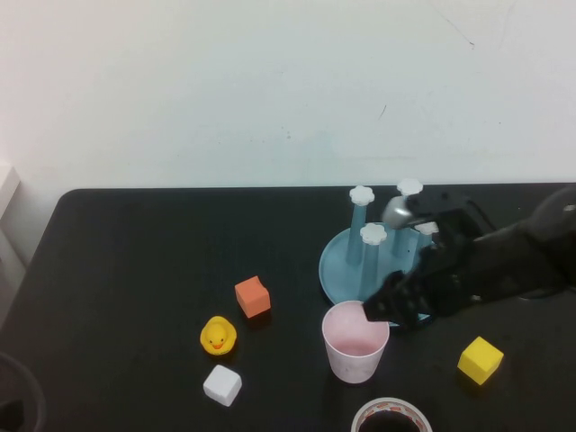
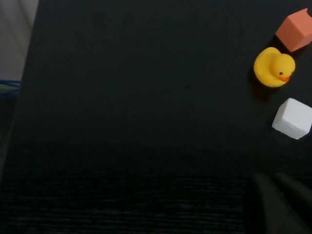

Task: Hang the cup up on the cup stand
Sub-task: Pick up the cup from the table

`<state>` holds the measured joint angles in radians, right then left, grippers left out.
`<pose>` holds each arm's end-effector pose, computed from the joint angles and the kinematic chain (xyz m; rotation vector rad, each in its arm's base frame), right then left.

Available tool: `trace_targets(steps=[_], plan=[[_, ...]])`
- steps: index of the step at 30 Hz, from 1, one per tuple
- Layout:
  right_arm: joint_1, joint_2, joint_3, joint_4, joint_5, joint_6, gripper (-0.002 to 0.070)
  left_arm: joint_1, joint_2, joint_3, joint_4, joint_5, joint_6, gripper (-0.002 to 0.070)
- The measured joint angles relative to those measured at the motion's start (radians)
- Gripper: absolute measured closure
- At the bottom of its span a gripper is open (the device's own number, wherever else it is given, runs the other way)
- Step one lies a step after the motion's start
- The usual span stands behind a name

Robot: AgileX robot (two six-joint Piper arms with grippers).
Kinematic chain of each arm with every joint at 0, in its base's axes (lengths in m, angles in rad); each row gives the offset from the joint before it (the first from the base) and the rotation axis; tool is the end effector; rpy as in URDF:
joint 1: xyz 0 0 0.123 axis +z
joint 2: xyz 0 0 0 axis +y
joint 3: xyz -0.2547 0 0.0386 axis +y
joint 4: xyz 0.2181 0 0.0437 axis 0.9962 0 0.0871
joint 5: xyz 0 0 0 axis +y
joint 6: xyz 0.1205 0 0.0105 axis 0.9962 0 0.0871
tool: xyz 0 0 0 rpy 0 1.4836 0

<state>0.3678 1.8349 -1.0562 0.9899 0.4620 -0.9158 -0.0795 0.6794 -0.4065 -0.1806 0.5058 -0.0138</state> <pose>0.3143 0.1694 0.1449 -0.5900 2.4772 0.6377 0.1400 -0.0217 0.2201 -0.0580 2.2620 -0.2326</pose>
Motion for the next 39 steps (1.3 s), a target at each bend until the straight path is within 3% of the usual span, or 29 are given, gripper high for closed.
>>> trace_targets(steps=[9,15,20,25,29,35,39], plan=[[0.020,0.170,-0.083,0.008,-0.128,-0.020,0.0261,0.000,0.000,0.000,-0.006,0.000,0.021,0.0676],[0.020,0.233,-0.083,0.006,-0.111,-0.025,0.0280,0.000,0.000,0.000,0.001,-0.011,0.028,0.0676],[0.020,0.245,-0.083,0.012,-0.092,-0.025,0.0402,0.000,0.000,0.000,0.005,-0.103,0.028,0.0676],[0.020,0.245,-0.085,0.029,-0.064,-0.028,0.0621,0.000,0.000,0.000,0.005,-0.276,0.028,0.0676],[0.020,0.246,-0.114,0.034,0.006,-0.028,0.0652,0.000,0.000,0.000,-0.002,-0.413,0.028,0.0676],[0.021,0.232,-0.188,0.065,0.138,-0.028,0.0654,0.000,0.000,0.000,-0.033,-0.627,-0.165,0.0676],[0.023,0.179,-0.245,0.097,0.217,-0.030,0.0654,0.000,0.000,0.000,-0.024,-0.740,-0.403,0.0668]])
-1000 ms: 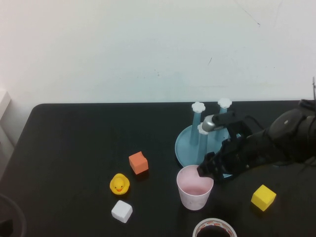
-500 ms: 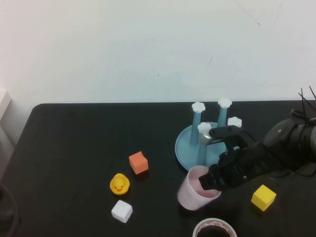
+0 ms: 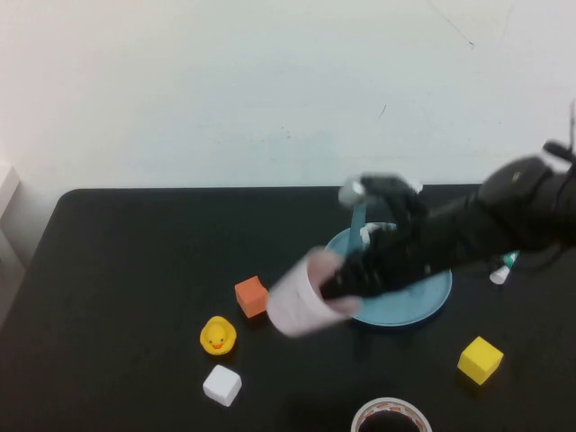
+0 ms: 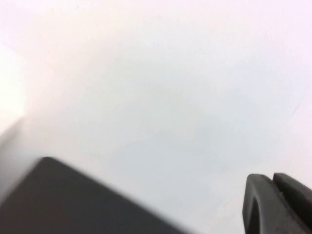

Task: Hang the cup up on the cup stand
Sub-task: Pick up the cup from the table, then adjust the cup with two arms

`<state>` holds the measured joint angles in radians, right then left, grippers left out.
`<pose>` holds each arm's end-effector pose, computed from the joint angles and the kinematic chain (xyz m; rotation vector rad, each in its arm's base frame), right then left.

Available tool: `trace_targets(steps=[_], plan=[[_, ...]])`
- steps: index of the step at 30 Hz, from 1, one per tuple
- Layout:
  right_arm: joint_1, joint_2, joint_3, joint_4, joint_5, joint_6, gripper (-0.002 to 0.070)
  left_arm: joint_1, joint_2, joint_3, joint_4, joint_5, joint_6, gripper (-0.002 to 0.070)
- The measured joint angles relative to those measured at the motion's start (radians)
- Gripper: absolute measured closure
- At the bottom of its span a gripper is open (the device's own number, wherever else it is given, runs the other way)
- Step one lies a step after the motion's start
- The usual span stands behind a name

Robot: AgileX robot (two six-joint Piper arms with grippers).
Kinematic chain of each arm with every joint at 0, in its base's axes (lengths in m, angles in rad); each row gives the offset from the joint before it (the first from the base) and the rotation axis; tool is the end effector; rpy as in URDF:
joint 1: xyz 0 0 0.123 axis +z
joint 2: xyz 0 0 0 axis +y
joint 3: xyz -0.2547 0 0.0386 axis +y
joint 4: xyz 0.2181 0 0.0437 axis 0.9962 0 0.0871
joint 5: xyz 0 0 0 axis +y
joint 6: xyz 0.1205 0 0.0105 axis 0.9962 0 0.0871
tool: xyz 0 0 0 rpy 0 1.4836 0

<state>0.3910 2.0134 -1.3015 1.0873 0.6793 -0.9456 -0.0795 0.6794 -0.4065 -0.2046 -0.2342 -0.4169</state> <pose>0.3380 0.2121 0.1435 -0.6845 2.4608 0.9167 0.1685 -0.0077 0.3016 -0.4474 1.4836 -0.5173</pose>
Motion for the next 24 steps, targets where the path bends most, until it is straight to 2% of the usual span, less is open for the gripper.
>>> trace_targets(steps=[2,3,8,10,13,16,19,24], plan=[[0.002,-0.034,-0.026,0.038,0.027,-0.011,0.0654,0.000,0.001,0.000,0.026,-0.039,-0.160,0.0617],[0.002,-0.048,-0.035,0.055,0.033,-0.021,0.0654,0.000,0.002,0.000,0.039,-0.052,-0.256,0.0564],[0.006,-0.125,-0.062,0.302,0.060,-0.157,0.0654,0.000,0.028,0.000,0.103,-0.047,-0.883,0.0187],[0.026,-0.140,-0.068,0.428,0.064,-0.268,0.0654,0.000,0.055,0.000,0.223,-0.058,-1.154,0.0071],[0.080,-0.150,-0.074,0.556,0.069,-0.464,0.0654,0.000,0.104,0.000,0.483,-0.163,-1.498,0.0008],[0.152,-0.150,-0.085,0.585,0.061,-0.602,0.0654,0.000,0.174,0.000,0.731,-0.358,-1.797,-0.0011],[0.219,-0.150,-0.096,0.593,0.033,-0.676,0.0654,0.000,0.248,0.000,0.877,-0.524,-1.913,-0.0015],[0.263,-0.151,-0.116,0.594,-0.022,-0.780,0.0654,0.007,0.362,-0.002,0.936,-0.655,-1.946,-0.0017]])
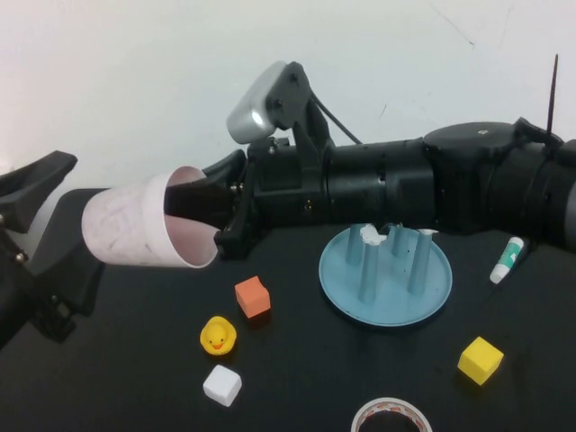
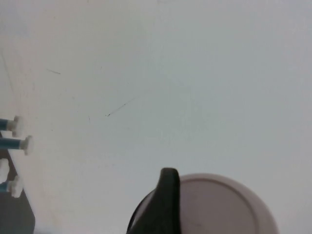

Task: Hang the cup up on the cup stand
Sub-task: Adjust the cup with two arms

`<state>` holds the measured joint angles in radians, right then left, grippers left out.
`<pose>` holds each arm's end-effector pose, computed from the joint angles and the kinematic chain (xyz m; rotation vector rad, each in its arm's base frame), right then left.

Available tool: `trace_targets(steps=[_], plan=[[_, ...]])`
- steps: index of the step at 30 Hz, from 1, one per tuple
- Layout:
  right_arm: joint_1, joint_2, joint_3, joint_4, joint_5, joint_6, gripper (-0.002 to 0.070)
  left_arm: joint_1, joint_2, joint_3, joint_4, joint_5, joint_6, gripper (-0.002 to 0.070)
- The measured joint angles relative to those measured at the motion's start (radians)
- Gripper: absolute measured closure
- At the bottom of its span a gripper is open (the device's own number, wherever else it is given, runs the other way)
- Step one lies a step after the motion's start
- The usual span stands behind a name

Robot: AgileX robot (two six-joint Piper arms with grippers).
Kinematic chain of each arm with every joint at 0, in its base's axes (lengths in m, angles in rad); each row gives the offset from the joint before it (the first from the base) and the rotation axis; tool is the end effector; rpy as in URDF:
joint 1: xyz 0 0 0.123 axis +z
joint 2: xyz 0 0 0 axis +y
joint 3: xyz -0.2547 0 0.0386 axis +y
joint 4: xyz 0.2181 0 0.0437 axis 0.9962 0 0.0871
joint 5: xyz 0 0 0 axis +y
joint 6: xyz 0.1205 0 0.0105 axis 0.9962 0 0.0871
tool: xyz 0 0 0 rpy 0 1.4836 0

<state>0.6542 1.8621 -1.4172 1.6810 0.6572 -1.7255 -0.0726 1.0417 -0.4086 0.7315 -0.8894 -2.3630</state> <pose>0.2872 0.3129 0.2756 -1.0595 1.5953 1.0374 0.2028 -0.0777 0.2887 -0.9151 1.4618 -1.8921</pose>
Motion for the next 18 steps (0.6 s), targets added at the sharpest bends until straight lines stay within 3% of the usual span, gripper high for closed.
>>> trace_targets(steps=[18], plan=[[0.023,-0.002,-0.080,-0.032,-0.067,-0.068,0.0654,0.011,0.073,-0.003,-0.055,-0.095,0.002,-0.0018]])
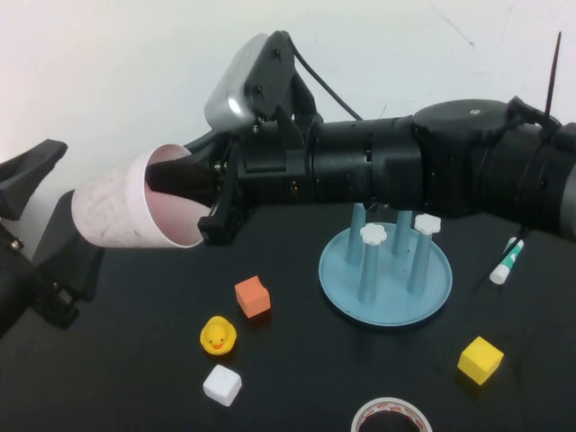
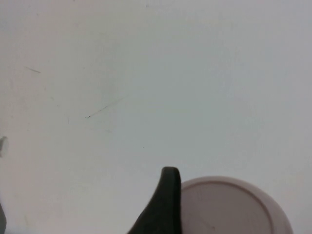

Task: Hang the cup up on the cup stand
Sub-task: Adjust the cup with two arms

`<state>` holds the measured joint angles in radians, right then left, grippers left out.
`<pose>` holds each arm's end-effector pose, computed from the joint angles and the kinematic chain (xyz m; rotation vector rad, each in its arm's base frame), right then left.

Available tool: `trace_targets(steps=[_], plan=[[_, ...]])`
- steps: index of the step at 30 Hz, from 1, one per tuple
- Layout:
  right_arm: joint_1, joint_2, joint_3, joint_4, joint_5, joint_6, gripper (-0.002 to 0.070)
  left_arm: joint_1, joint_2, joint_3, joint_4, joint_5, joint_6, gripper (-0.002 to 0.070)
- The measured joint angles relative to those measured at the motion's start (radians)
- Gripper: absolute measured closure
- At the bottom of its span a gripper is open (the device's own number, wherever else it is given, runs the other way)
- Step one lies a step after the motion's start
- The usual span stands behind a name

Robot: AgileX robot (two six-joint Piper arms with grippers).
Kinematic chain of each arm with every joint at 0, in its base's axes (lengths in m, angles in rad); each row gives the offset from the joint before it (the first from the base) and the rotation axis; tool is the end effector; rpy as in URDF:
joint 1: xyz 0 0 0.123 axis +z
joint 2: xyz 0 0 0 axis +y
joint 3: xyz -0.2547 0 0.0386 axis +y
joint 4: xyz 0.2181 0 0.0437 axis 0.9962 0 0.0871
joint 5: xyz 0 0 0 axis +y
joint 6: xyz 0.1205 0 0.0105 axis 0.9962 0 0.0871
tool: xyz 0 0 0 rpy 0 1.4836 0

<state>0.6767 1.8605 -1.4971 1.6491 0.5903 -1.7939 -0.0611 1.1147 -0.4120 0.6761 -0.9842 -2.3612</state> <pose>0.2910 0.3199 0.2971 -1.1051 1.4843 0.9127 0.2129 -0.0762 0.2865 -0.9476 1.4034 -1.9679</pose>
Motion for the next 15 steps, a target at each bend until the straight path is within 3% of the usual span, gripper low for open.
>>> trace_targets(steps=[15], plan=[[0.013,0.010,-0.041,0.010,-0.022,-0.007,0.0653,-0.008,-0.002,-0.005,0.034,0.026,-0.015,-0.0019]])
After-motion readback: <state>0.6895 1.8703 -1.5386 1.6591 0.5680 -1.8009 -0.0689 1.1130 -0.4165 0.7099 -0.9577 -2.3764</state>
